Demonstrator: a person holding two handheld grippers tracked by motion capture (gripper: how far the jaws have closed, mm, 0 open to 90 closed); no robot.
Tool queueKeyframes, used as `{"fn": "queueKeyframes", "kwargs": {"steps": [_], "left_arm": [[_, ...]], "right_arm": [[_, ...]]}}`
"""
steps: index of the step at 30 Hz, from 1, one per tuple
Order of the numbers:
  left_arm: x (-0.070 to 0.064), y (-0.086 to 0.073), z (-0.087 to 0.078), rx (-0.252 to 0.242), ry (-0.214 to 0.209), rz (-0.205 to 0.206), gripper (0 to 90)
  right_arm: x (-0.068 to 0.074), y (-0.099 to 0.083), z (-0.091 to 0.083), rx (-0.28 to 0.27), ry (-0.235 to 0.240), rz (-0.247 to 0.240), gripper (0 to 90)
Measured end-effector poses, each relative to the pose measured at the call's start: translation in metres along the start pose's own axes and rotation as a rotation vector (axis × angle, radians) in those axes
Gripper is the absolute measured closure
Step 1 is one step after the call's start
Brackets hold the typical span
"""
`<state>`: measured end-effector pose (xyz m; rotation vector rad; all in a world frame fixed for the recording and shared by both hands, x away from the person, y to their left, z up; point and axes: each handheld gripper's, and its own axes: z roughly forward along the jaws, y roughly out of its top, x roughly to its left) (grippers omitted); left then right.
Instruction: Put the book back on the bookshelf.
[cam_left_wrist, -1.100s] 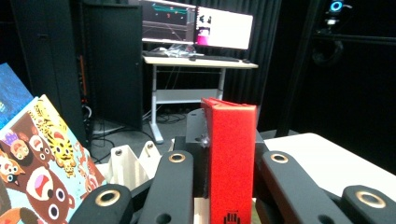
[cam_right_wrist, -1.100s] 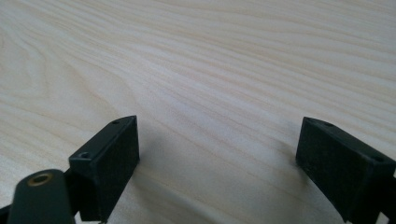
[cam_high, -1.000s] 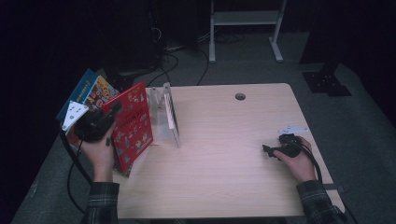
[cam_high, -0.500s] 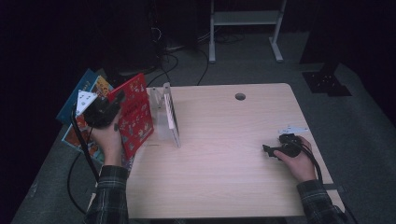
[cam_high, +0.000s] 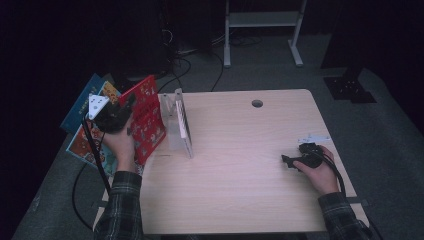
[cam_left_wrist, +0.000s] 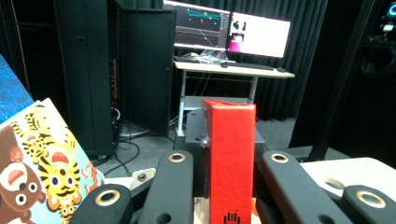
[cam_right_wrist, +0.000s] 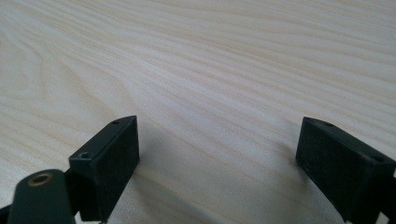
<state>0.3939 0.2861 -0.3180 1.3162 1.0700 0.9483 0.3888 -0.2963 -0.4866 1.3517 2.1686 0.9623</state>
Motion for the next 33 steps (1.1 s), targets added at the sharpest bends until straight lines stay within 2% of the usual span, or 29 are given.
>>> {"fn": "queueKeyframes", "kwargs": {"steps": [4, 19, 23, 24, 28, 33], "left_arm": [[0.0, -0.003, -0.002, 0.006, 0.01, 0.02, 79.3], [-0.002, -0.015, 0.001, 0.055, 0.036, 0.015, 79.4], [-0.003, -0.021, 0.0, 0.085, 0.037, 0.02, 79.3], [-0.003, -0.023, 0.0, 0.078, 0.037, 0.01, 79.2], [-0.005, -0.019, 0.0, 0.104, 0.036, 0.016, 79.0], [-0.001, -0.016, -0.002, 0.127, 0.022, -0.009, 74.7]], "right_arm": [[0.0, 0.0, 0.0, 0.001, -0.001, 0.0, 12.4], [0.0, -0.001, -0.001, 0.002, -0.001, -0.002, 12.4], [0.0, -0.001, -0.001, 0.002, -0.001, -0.003, 12.4], [0.0, -0.001, -0.001, 0.002, -0.001, -0.002, 12.4], [0.0, -0.001, -0.001, 0.001, -0.001, -0.003, 12.4], [0.0, -0.001, -0.001, 0.001, -0.001, -0.003, 12.4]]}}
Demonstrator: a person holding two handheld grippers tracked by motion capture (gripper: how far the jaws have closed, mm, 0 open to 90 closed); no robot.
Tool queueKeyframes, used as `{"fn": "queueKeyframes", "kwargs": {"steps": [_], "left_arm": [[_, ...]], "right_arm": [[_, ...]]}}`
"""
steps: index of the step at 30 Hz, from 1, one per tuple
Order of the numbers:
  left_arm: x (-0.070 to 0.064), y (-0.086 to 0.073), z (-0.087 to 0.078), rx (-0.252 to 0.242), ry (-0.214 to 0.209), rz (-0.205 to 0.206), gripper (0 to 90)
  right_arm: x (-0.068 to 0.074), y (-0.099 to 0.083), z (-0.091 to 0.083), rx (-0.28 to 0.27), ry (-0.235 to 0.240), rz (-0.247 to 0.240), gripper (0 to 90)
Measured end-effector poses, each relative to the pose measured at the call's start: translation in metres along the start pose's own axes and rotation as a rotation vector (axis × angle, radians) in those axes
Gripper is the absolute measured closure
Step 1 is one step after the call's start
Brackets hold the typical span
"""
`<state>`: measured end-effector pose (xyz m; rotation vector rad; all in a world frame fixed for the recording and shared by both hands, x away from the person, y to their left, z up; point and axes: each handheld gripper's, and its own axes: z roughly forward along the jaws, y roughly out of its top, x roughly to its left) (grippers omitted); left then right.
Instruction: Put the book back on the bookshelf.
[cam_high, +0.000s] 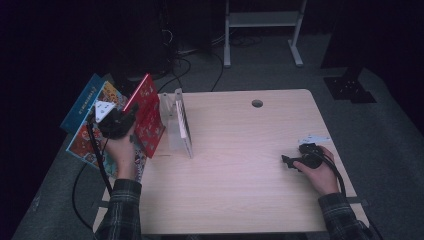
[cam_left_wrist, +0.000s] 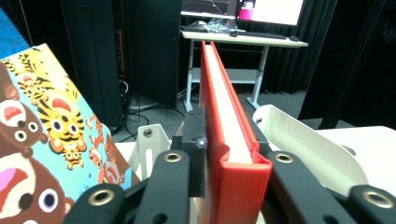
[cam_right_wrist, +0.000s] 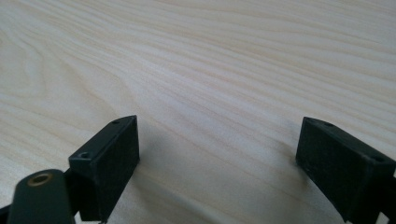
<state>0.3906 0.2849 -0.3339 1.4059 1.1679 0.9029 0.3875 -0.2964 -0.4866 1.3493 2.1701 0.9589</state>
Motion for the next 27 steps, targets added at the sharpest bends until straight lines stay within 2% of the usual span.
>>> {"fn": "queueKeyframes", "kwargs": {"steps": [5, 13, 18, 20, 27], "left_arm": [[0.004, 0.0, -0.008, 0.019, -0.016, -0.006, 60.9], [0.008, -0.006, -0.023, 0.043, -0.035, -0.011, 47.4], [0.004, -0.008, -0.032, 0.058, -0.048, 0.008, 39.1], [0.002, -0.009, -0.035, 0.076, -0.056, 0.011, 33.5], [-0.007, -0.013, -0.047, 0.088, -0.063, 0.013, 20.5]], "right_arm": [[0.0, 0.0, 0.0, 0.0, 0.0, 0.0, 12.4], [0.0, 0.0, 0.0, 0.0, 0.0, 0.0, 12.4], [0.0, 0.0, 0.0, 0.0, 0.0, 0.0, 12.3], [0.0, 0.0, 0.0, 0.0, 0.0, 0.0, 12.3], [0.0, 0.0, 0.0, 0.0, 0.0, -0.001, 12.2]]}}
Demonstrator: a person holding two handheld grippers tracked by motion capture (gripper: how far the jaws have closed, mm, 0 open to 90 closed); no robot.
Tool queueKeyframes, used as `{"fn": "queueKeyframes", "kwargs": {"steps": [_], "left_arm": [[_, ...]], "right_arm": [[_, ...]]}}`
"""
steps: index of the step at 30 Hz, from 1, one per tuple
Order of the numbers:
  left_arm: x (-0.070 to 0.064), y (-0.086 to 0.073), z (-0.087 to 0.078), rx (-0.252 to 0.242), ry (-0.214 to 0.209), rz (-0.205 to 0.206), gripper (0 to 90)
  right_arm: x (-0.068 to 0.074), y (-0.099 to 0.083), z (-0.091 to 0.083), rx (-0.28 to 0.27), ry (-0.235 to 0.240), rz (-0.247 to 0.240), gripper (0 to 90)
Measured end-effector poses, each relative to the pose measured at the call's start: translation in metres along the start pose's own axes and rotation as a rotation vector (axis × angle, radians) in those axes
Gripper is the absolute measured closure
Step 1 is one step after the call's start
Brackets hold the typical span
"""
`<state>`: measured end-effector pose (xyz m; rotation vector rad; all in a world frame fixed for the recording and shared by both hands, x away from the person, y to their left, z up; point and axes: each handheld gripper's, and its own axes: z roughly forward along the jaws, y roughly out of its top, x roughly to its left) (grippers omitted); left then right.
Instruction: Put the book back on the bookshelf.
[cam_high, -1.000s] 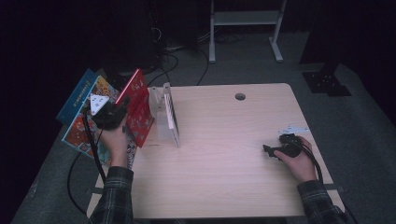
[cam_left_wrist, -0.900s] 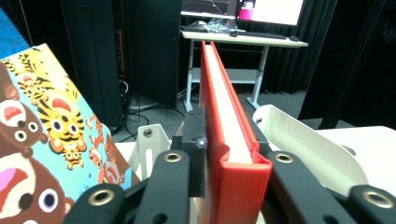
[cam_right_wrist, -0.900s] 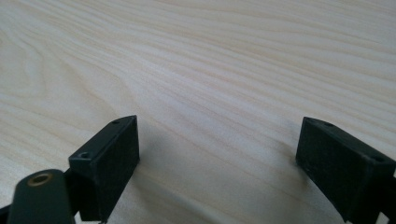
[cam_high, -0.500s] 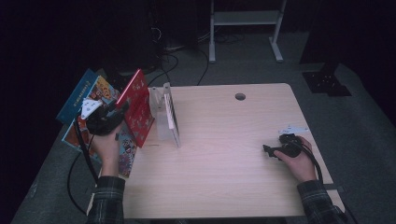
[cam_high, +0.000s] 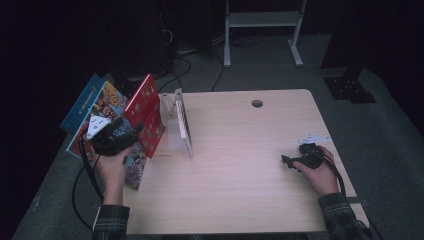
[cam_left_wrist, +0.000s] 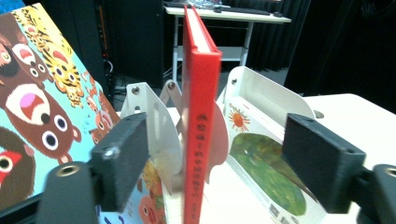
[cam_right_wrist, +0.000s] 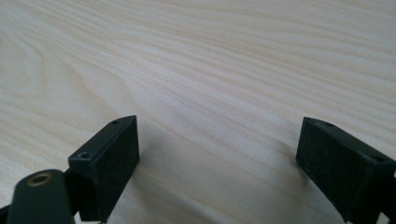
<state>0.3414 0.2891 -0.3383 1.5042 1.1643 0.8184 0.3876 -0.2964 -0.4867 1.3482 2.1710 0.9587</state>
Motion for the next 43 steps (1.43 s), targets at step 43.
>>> {"fn": "queueKeyframes", "kwargs": {"steps": [43], "left_arm": [[-0.072, -0.06, -0.038, 0.059, -0.151, 0.06, 3.0]], "right_arm": [[0.001, -0.001, -0.001, 0.001, 0.0, 0.0, 12.2]]}}
